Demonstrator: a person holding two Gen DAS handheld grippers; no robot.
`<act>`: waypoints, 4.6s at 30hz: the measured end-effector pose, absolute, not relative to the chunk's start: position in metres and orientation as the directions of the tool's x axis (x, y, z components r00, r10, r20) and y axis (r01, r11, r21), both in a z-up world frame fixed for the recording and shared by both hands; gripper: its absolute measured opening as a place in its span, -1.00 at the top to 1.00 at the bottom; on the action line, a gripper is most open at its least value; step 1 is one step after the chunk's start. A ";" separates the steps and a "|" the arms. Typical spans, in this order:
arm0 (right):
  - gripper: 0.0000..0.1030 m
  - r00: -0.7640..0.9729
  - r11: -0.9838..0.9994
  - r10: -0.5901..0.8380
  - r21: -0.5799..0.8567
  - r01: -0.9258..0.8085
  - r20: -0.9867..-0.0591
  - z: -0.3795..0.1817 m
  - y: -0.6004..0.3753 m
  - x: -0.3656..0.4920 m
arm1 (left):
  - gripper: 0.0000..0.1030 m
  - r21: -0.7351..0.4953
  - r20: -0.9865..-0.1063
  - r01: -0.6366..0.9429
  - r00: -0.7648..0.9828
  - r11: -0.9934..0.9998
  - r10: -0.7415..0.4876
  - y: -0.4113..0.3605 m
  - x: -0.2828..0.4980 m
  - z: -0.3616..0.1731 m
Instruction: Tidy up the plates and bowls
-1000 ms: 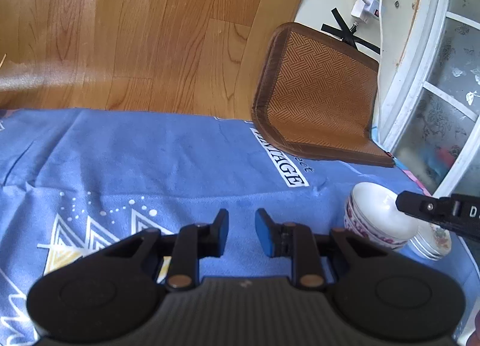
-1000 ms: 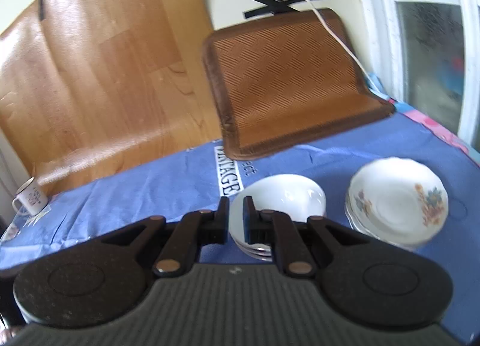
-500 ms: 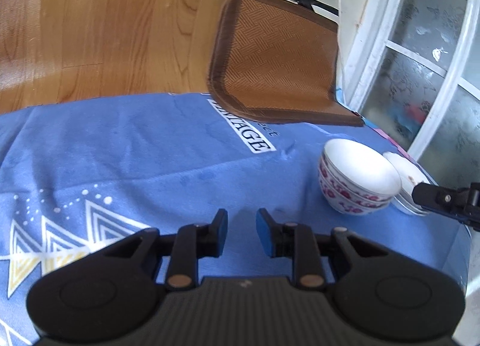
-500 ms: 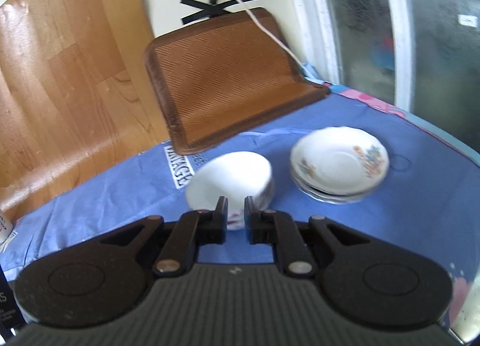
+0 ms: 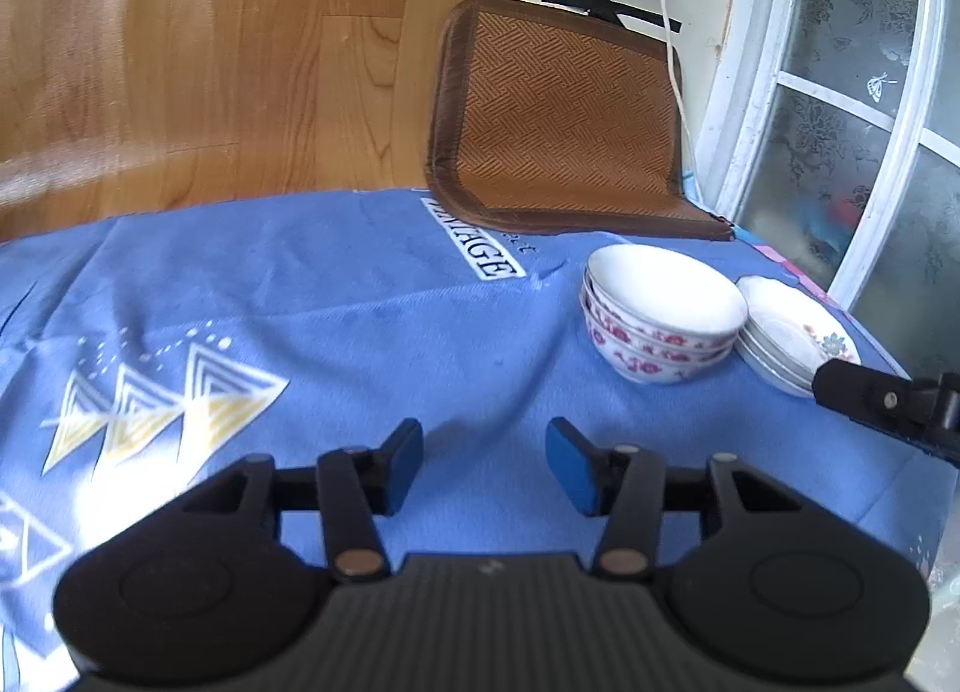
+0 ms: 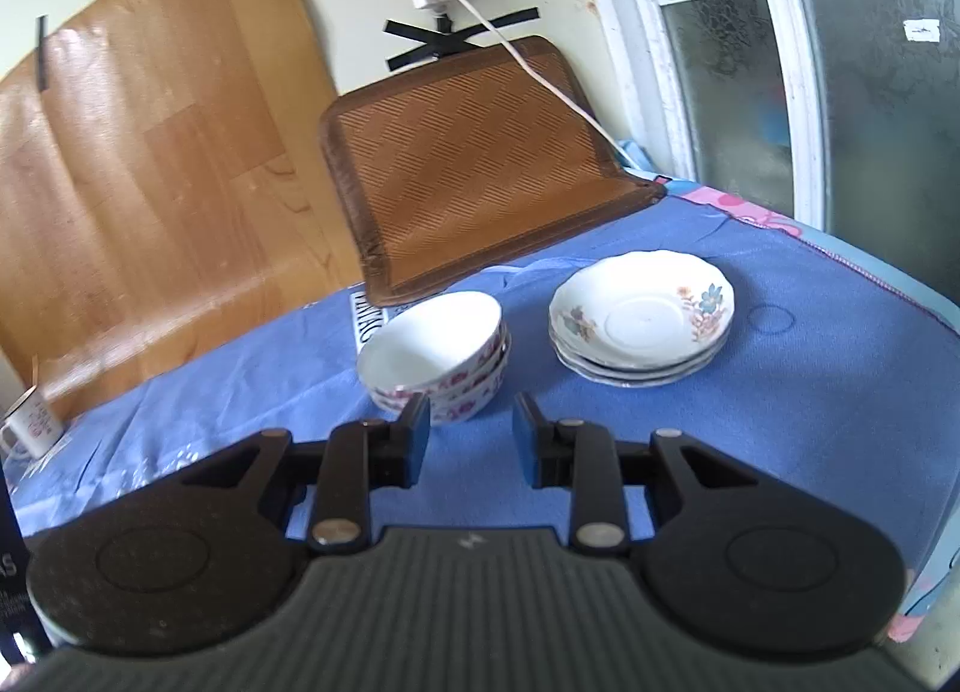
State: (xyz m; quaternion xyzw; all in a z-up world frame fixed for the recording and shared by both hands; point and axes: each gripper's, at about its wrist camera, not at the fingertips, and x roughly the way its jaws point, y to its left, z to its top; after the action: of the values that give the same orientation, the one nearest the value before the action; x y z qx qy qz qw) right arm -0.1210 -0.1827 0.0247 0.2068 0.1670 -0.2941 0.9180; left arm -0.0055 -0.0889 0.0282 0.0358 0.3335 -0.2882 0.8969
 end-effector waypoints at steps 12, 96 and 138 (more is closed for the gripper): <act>0.33 0.836 0.760 -0.415 0.369 0.536 -0.360 0.011 -0.181 -0.170 | -0.99 -0.024 -0.597 0.478 0.698 0.878 -0.396 -0.091 -0.072 0.035; 0.55 0.720 0.816 0.038 0.437 0.378 -0.693 0.023 -0.330 0.000 | 0.58 -0.439 -0.724 0.424 0.355 0.792 -0.592 -0.154 0.087 0.029; 0.47 0.790 0.771 -0.037 0.486 0.412 -0.612 0.061 -0.352 -0.056 | 0.43 -0.492 -0.666 0.496 0.314 0.715 -0.676 -0.203 0.073 0.073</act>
State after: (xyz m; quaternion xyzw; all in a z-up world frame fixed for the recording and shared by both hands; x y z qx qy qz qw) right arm -0.0564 -0.3520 0.0609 0.3142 0.2984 -0.1259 0.8924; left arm 0.0731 -0.2026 0.0727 -0.0984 0.4585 -0.3643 0.8046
